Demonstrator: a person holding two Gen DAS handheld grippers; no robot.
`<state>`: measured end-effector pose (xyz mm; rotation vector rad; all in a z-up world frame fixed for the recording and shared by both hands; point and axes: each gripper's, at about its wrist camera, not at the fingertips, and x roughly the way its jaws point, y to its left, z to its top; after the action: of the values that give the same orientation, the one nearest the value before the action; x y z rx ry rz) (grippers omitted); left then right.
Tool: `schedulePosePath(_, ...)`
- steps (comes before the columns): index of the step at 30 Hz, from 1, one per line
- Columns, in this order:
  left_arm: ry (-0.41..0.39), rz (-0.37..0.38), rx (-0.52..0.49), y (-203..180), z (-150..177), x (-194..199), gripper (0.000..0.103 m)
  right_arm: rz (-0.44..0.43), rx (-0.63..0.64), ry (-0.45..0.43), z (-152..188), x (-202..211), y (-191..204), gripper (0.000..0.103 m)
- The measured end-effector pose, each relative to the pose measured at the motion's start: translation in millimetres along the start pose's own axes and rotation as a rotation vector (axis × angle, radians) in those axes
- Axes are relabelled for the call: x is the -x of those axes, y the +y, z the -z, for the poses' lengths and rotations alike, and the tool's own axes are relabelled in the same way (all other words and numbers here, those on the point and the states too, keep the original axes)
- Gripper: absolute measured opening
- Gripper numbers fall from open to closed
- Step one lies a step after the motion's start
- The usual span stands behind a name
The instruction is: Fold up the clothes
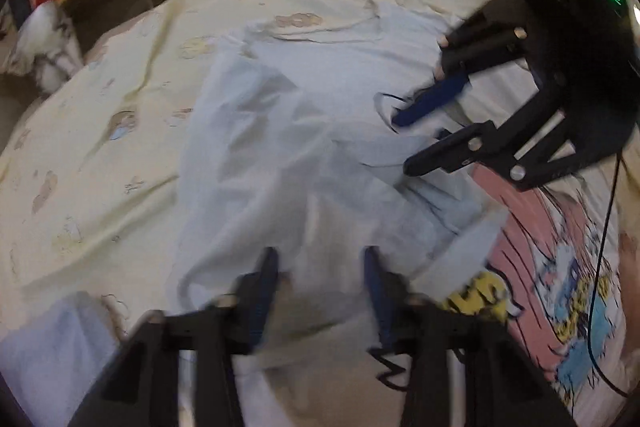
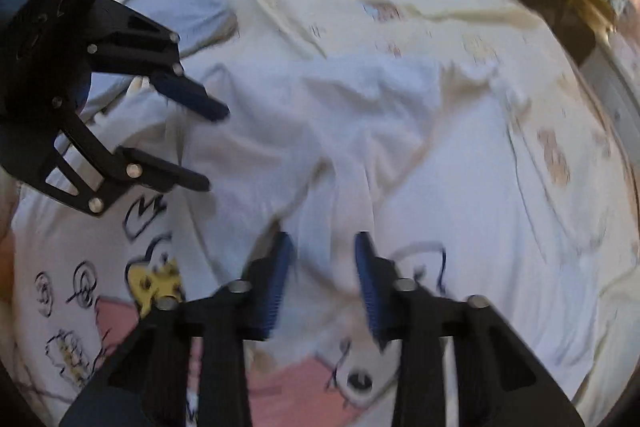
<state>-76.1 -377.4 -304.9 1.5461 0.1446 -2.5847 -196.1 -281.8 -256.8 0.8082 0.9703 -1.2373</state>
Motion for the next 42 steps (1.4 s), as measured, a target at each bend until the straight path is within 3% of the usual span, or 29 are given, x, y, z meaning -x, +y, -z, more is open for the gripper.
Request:
schedulePosePath(4, -0.053, 0.114, 0.155, 34.0, 11.3, 26.0, 0.011, -0.116, 0.080, -0.012, 10.7, 18.4, 38.9, 0.001)
schedulePosePath(6, -0.046, 0.177, 0.207, 43.8, 23.9, 38.8, 0.021, -0.175, 0.120, -0.019, 16.0, 27.6, 58.3, 0.001)
schedulePosePath(7, -0.045, 0.178, 0.183, 39.8, 29.1, 43.8, 0.029, -0.204, 0.140, -0.022, 18.7, 32.3, 68.0, 0.001)
schedulePosePath(9, -0.036, 0.164, 0.115, 25.8, 40.6, 52.1, 0.033, -0.267, 0.175, -0.013, 30.5, 41.4, 88.8, 0.001)
schedulePosePath(11, 0.000, 0.178, 0.117, 14.6, 51.4, 49.1, 0.036, -0.324, 0.193, 0.022, 47.0, 44.6, 100.7, 0.001)
schedulePosePath(13, 0.039, 0.216, 0.117, 6.2, 61.7, 46.4, 0.043, -0.345, 0.181, 0.078, 60.3, 40.4, 105.5, 0.005)
schedulePosePath(15, 0.061, 0.230, 0.104, -1.7, 72.5, 46.8, 0.043, -0.337, 0.132, 0.124, 70.5, 36.1, 102.9, 0.007)
schedulePosePath(19, 0.103, 0.271, 0.163, -0.1, 86.5, 38.6, 0.043, -0.308, 0.000, 0.032, 77.5, 54.3, 72.6, 0.026)
schedulePosePath(22, 0.110, 0.291, 0.226, 4.1, 90.1, 33.2, 0.043, -0.279, -0.128, -0.050, 74.2, 70.3, 34.9, 0.029)
schedulePosePath(25, 0.102, 0.266, 0.275, 10.8, 85.5, 26.5, 0.043, -0.210, -0.311, -0.085, 65.7, 65.6, -14.8, 0.033)
schedulePosePath(29, 0.063, 0.257, 0.436, 35.6, 75.5, 20.5, 0.044, -0.251, -0.567, -0.114, 51.6, 42.4, -88.4, 0.033)
schedulePosePath(33, 0.035, 0.254, 0.541, 50.7, 65.0, 11.7, 0.047, -0.190, -0.626, -0.101, 25.7, 15.6, -128.3, 0.033)
schedulePosePath(37, -0.011, 0.250, 0.568, 53.9, 53.4, 6.4, 0.047, -0.178, -0.704, -0.104, 5.8, -11.8, -161.7, 0.033)
schedulePosePath(42, -0.074, 0.248, 0.591, 63.1, 44.2, 3.8, 0.047, -0.164, -0.693, -0.088, -16.1, -48.4, -160.6, 0.032)
